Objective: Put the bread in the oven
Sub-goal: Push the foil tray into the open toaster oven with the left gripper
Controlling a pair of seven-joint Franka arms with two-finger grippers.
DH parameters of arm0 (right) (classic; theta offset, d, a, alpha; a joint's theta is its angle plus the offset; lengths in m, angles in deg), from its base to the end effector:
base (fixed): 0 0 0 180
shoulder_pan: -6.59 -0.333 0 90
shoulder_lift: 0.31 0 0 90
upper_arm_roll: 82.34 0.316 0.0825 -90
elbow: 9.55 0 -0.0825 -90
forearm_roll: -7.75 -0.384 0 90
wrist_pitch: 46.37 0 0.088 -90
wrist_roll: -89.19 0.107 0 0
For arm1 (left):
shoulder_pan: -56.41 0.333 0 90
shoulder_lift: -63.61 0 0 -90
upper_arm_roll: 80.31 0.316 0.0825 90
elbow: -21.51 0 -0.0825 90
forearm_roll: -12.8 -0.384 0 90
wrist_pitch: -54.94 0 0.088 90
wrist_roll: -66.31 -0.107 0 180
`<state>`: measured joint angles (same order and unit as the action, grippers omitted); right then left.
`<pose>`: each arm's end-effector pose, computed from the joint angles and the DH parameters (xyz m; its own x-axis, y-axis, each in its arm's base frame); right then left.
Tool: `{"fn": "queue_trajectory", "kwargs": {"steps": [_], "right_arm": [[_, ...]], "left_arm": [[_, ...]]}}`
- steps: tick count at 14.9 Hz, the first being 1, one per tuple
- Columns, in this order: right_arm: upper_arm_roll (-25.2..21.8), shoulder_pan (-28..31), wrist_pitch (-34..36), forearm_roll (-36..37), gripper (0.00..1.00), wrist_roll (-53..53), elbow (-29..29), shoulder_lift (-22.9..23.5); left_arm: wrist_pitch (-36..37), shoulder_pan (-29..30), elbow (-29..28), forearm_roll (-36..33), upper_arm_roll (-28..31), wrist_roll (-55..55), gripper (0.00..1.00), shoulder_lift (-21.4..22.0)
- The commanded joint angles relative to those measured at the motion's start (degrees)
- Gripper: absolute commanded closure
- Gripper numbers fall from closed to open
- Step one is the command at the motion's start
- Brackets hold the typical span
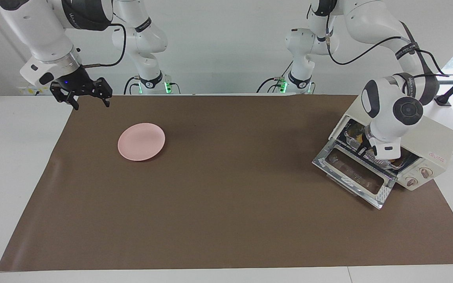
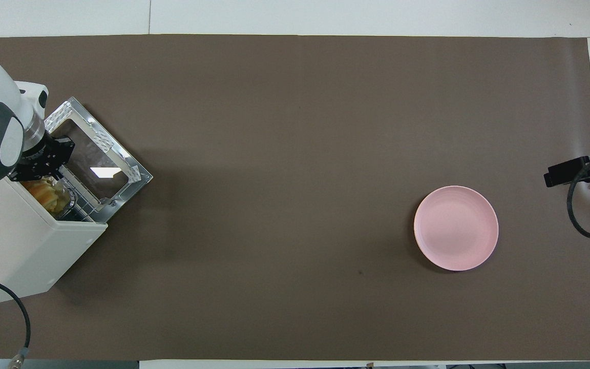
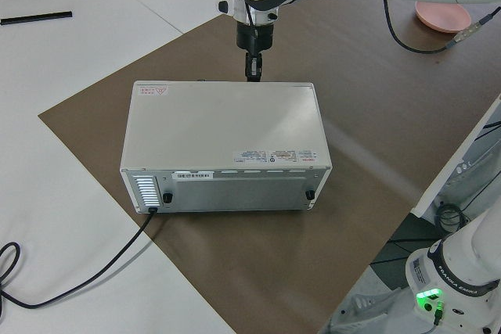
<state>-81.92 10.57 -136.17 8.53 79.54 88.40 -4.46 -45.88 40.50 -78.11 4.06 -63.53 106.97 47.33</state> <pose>0.5273 -0.0341 0.5981 0.9918 0.1061 -0.0711 0.1066 -0.9943 0.0022 0.6060 0.0103 0.4022 0.7736 0.6316 -0.0502 0.5843 -0.7418 -0.3291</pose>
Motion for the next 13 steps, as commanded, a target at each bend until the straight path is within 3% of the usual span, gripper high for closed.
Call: {"fn": "queue_trajectory", "kwargs": {"steps": [1,2,9,13], "right_arm": [[0.45,0.77,0.06,-0.96,0.00,0.68,0.67,-0.85],[0.45,0.77,0.06,-0.96,0.00,0.68,0.67,-0.85],[0.45,0.77,0.06,-0.96,0.00,0.68,0.67,-0.85],[0.45,0.77,0.06,-0.96,0.00,0.68,0.75,-0.85]], "left_arm": [[-2.27,0.71,-2.77,-1.45,-0.26,-0.41,0.65,2.22],[-2.71,0.62,-2.77,-1.45,-0.34,-0.50,0.01,2.22],[-10.18,-1.40,-0.57,-1.54,-0.61,-17.33,0.00,1.42],[-5.73,-1.40,7.67,-0.84,-0.78,-29.76,0.00,1.86]]}}
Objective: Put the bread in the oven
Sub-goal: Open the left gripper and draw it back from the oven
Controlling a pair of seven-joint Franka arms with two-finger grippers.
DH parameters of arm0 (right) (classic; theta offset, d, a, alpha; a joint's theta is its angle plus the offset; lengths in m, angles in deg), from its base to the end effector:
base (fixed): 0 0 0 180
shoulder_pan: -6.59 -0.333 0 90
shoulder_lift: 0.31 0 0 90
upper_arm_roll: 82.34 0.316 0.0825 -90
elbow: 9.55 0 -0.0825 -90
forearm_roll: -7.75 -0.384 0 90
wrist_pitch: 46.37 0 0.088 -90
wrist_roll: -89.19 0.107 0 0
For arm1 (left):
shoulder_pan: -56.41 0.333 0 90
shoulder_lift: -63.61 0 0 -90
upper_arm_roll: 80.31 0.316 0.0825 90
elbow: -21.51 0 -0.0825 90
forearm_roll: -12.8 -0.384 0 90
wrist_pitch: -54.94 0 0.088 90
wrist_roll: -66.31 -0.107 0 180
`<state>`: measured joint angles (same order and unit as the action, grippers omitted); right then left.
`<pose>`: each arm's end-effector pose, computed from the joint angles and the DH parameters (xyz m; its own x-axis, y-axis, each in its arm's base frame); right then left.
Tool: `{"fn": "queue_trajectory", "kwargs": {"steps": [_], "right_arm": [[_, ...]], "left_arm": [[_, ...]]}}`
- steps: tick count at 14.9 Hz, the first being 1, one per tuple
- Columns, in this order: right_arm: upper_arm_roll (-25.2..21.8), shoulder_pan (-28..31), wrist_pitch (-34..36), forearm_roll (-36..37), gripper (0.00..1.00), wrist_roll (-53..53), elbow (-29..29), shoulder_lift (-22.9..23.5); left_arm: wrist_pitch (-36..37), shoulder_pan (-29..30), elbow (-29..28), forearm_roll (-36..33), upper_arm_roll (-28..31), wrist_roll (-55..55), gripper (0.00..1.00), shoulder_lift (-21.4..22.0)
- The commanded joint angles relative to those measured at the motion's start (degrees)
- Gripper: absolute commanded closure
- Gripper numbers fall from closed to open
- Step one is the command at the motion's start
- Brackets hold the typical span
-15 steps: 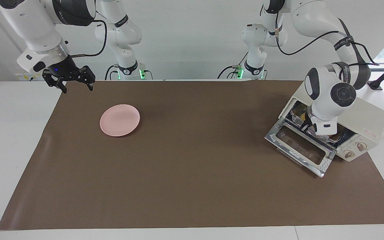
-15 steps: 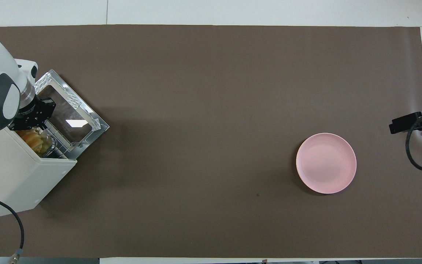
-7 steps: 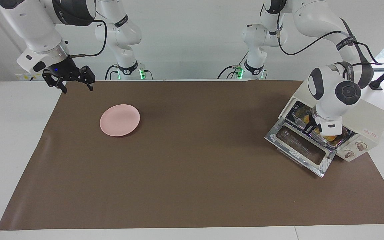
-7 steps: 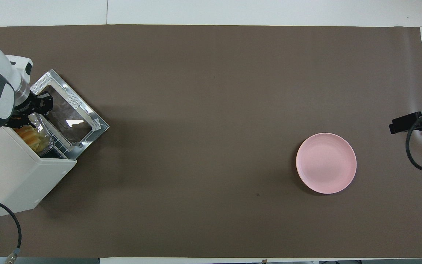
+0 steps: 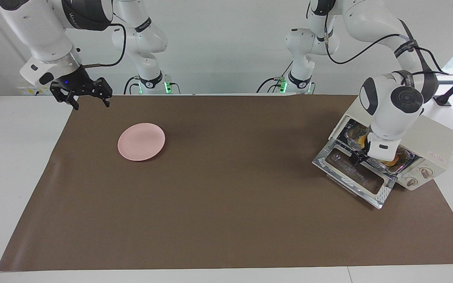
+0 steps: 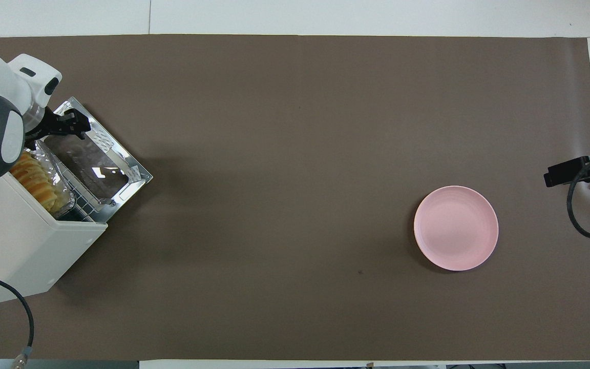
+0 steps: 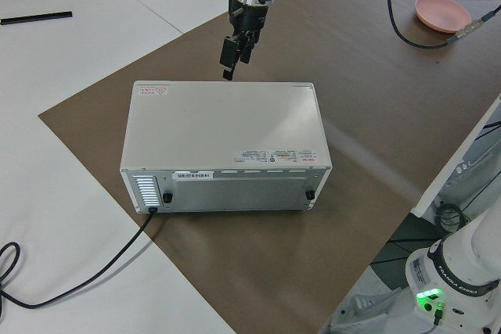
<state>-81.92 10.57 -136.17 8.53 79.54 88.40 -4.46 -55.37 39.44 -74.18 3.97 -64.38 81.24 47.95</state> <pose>0.5273 -0.0341 0.5981 0.9918 0.1061 -0.0711 0.1066 -0.9943 0.0022 0.6374 -0.0159 0.4511 0.9841 0.1732 0.0404 0.1778 -0.9607 -0.2131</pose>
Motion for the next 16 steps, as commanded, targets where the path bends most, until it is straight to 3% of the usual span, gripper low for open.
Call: {"fn": "queue_trajectory", "kwargs": {"steps": [1,6,10,16], "right_arm": [[0.45,0.77,0.06,-0.96,0.00,0.68,0.75,-0.85],[0.45,0.77,0.06,-0.96,0.00,0.68,0.75,-0.85],[0.45,0.77,0.06,-0.96,0.00,0.68,0.75,-0.85],[0.45,0.86,0.06,-0.96,0.00,0.77,0.67,-0.85]], "left_arm": [[5.87,-0.35,4.72,-0.66,-0.28,-5.08,0.00,1.68],[18.70,-0.35,4.38,6.09,-0.46,-22.55,0.00,10.63],[26.88,2.62,4.37,6.19,-4.48,-24.34,0.00,15.12],[26.55,13.18,3.41,6.37,-14.60,-23.90,0.00,17.42]]}}
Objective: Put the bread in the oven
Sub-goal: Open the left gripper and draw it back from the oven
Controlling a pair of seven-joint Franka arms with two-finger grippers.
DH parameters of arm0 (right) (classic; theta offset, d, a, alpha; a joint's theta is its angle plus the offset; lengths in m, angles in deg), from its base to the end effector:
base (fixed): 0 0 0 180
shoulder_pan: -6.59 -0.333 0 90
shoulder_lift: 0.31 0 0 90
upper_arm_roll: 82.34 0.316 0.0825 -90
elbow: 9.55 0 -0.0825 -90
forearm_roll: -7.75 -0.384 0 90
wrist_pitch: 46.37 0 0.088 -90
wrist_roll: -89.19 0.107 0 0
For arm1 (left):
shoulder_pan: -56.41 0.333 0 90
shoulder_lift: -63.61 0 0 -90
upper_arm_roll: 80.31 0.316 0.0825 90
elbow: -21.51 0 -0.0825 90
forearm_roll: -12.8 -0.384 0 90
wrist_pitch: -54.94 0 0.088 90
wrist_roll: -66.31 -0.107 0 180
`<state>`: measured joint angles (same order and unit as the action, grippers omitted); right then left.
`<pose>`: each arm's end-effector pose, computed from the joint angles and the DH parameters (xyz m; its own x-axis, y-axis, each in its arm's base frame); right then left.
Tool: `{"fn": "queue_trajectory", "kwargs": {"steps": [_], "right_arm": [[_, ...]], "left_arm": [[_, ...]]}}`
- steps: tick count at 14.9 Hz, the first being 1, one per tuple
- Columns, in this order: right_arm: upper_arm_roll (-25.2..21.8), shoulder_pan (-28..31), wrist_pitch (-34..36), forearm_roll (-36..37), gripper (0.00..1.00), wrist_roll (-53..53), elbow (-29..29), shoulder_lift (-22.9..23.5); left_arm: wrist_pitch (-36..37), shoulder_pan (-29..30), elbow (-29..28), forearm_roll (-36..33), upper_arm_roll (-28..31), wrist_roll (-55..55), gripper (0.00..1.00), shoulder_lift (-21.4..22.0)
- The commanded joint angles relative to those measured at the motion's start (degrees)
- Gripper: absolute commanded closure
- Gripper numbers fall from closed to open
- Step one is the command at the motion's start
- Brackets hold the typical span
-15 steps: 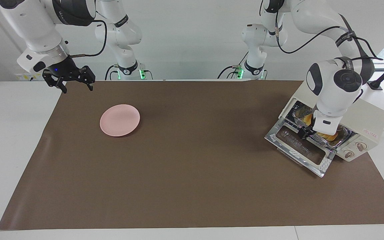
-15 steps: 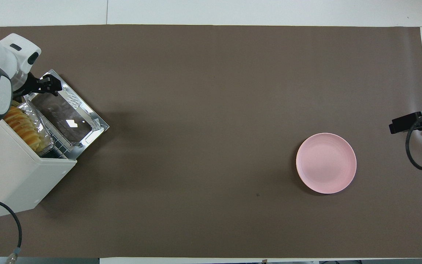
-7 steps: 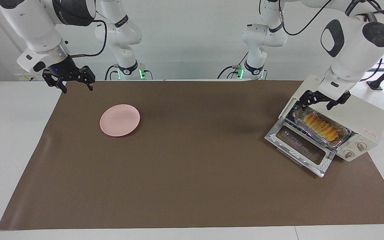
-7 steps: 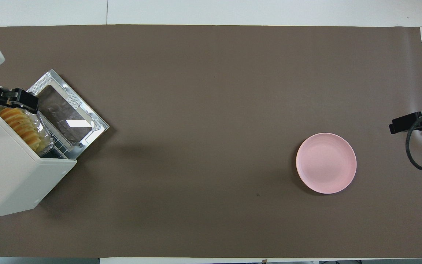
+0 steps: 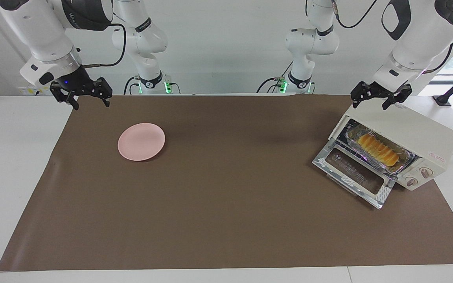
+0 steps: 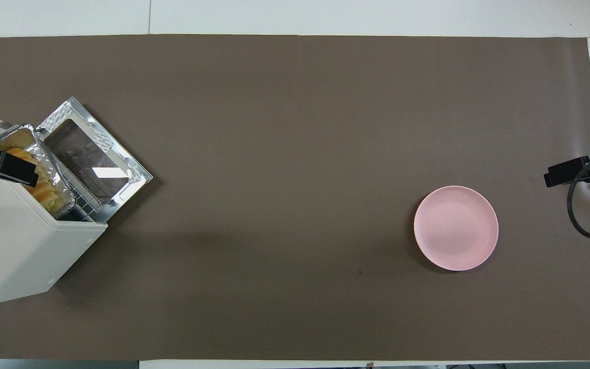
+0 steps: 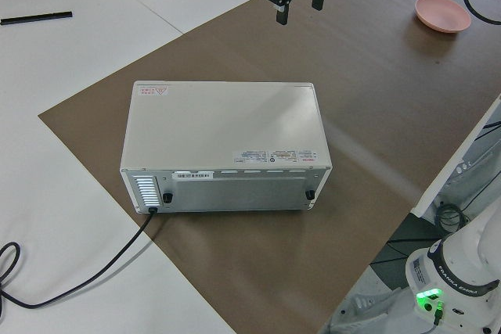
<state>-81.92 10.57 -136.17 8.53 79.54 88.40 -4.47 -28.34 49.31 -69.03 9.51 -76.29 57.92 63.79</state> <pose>0.5272 -0.0341 0.5982 0.9918 0.1061 -0.0710 0.1066 -0.9943 0.0023 0.5397 -0.0223 0.6125 0.9728 -0.1916 -0.1301 -0.1981 -0.9794 -0.0386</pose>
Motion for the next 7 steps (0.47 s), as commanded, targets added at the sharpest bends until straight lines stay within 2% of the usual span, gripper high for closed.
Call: {"fn": "queue_trajectory", "kwargs": {"steps": [1,4,7], "right_arm": [[0.45,0.77,0.06,-0.96,0.00,0.68,0.67,-0.85],[0.45,0.77,0.06,-0.96,0.00,0.77,0.75,-0.85],[0.45,0.77,0.06,-0.96,0.00,0.77,0.75,-0.85]], "left_arm": [[-1.17,3.58,-1.74,1.18,-2.70,-0.58,0.00,1.49],[-2.40,6.56,-0.60,3.63,-4.27,-0.67,0.00,1.13],[-3.90,6.39,-1.30,3.73,-4.28,-0.49,0.00,0.96]]}}
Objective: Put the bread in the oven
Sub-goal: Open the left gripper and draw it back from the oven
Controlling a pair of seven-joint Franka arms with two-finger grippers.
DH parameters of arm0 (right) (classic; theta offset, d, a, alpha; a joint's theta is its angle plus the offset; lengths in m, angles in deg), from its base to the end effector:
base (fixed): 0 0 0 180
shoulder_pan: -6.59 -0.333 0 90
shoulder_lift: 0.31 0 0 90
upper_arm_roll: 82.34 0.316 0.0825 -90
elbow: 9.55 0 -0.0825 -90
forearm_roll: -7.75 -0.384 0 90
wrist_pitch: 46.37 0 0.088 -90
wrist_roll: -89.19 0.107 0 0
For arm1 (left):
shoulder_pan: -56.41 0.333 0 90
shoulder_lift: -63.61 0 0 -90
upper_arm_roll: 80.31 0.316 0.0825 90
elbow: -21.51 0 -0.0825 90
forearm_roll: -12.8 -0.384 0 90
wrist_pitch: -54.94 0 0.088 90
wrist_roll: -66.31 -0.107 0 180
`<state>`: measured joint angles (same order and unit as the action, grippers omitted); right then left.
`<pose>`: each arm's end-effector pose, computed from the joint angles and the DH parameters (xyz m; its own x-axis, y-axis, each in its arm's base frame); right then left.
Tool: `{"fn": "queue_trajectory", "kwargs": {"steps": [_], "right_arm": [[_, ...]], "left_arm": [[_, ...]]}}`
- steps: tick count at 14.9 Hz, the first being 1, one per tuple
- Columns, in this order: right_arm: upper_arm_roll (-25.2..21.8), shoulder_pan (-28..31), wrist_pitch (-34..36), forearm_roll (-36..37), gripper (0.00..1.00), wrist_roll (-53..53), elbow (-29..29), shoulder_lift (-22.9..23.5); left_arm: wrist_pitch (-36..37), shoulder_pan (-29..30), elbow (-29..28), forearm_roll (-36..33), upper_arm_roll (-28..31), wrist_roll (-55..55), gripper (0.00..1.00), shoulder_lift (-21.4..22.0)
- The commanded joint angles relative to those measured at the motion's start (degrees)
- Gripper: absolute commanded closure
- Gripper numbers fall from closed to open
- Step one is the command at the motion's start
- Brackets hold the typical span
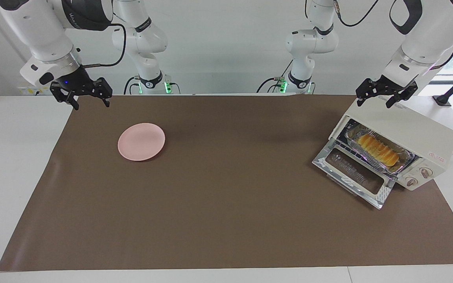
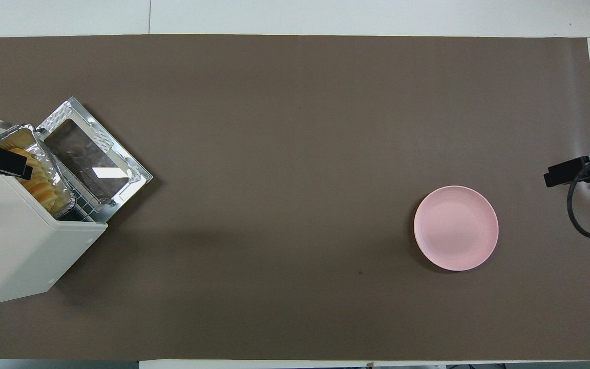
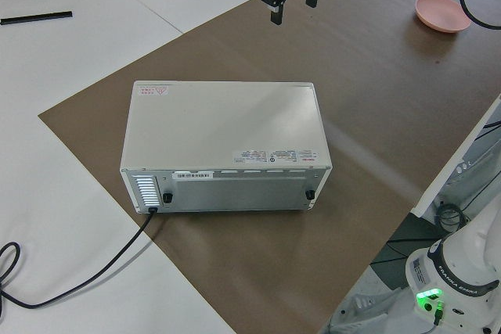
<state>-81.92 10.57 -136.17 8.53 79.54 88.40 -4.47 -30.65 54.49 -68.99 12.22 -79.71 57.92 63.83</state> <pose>0.5272 -0.0341 0.5982 0.9918 0.1061 -0.0710 0.1066 -0.9943 0.0023 0.5445 -0.0114 0.6161 0.9824 -0.1678 -0.0824 -0.1682 -0.9857 0.0020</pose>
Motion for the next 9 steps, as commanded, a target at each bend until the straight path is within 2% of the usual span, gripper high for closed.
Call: {"fn": "queue_trajectory", "kwargs": {"steps": [1,5,9], "right_arm": [[0.45,0.77,0.06,-0.96,0.00,0.68,0.67,-0.85],[0.45,0.77,0.06,-0.96,0.00,0.68,0.75,-0.85],[0.45,0.77,0.06,-0.96,0.00,0.68,0.75,-0.85]], "left_arm": [[-1.42,1.22,-1.43,0.84,-0.77,-0.40,0.00,1.01],[-1.59,0.34,-1.08,-0.92,-1.03,5.73,0.00,0.75],[-2.65,-1.59,-0.73,-0.30,-1.12,6.19,0.00,0.66]]}}
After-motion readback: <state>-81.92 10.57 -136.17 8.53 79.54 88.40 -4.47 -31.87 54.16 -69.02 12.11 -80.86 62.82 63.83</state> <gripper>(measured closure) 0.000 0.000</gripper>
